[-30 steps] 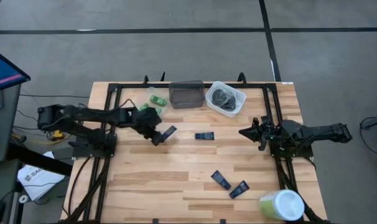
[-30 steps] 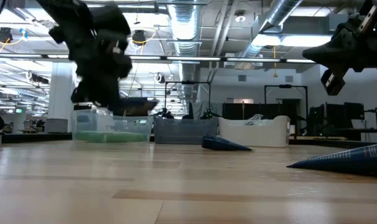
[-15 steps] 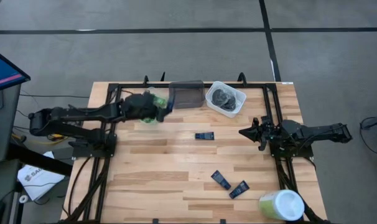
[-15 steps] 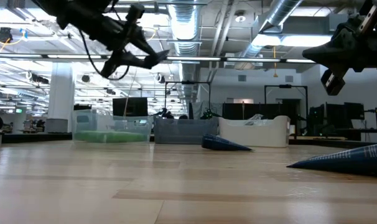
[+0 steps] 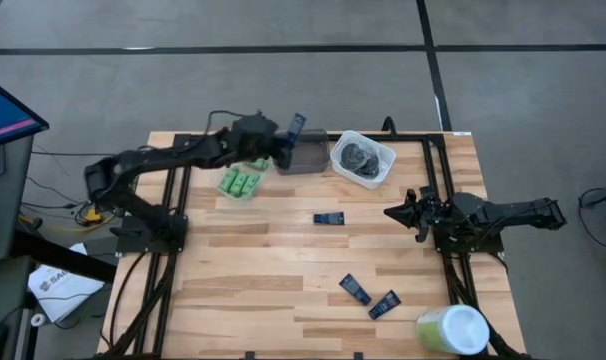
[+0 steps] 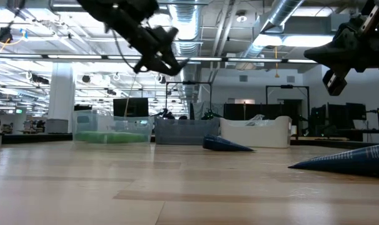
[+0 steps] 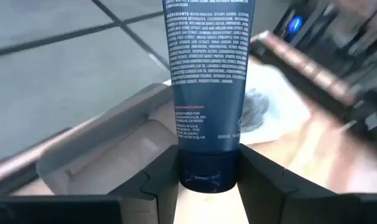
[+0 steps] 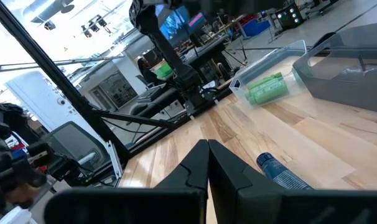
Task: Pick & Place Travel size toiletries
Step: Put the blue shave cream into the black bin
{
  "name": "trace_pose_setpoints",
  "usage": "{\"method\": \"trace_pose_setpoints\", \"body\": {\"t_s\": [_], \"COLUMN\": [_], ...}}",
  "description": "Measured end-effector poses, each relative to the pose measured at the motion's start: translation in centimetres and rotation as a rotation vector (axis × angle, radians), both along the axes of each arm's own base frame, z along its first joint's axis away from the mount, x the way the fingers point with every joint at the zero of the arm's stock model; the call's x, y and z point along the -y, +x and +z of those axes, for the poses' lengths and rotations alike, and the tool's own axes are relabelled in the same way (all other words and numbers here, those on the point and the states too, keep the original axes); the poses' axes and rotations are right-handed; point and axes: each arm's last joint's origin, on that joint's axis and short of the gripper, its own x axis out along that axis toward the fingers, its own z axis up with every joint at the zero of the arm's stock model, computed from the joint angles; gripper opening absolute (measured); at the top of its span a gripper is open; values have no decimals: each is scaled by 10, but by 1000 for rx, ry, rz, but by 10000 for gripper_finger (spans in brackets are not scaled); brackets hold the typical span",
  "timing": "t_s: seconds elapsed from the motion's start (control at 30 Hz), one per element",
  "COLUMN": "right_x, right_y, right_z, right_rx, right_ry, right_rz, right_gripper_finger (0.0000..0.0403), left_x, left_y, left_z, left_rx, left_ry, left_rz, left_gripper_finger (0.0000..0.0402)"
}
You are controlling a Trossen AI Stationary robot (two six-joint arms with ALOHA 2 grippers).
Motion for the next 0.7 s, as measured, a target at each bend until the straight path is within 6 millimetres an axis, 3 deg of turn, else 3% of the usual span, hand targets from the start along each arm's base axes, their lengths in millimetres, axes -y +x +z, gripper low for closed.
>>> {"method": "trace_pose_setpoints", "body": {"t_s": [0.33,0.47,0.7], "right_x": [0,0,0], "right_y": [0,0,0], "right_z": [0,0,0], "right_rx": [0,0,0], "right_ry": [0,0,0], "right_rz": [0,0,0], "right_gripper_finger": [0,0,0], "left_x": [-27,-32,-42], "left_y": [53,61,62], "left_z": [-36,-56,-73], "left_rx": [-387,-461,-503], "left_ry": [110,111,77], "left_rz": [-220,-258,-243], "left_gripper_finger": [133,133,133]}}
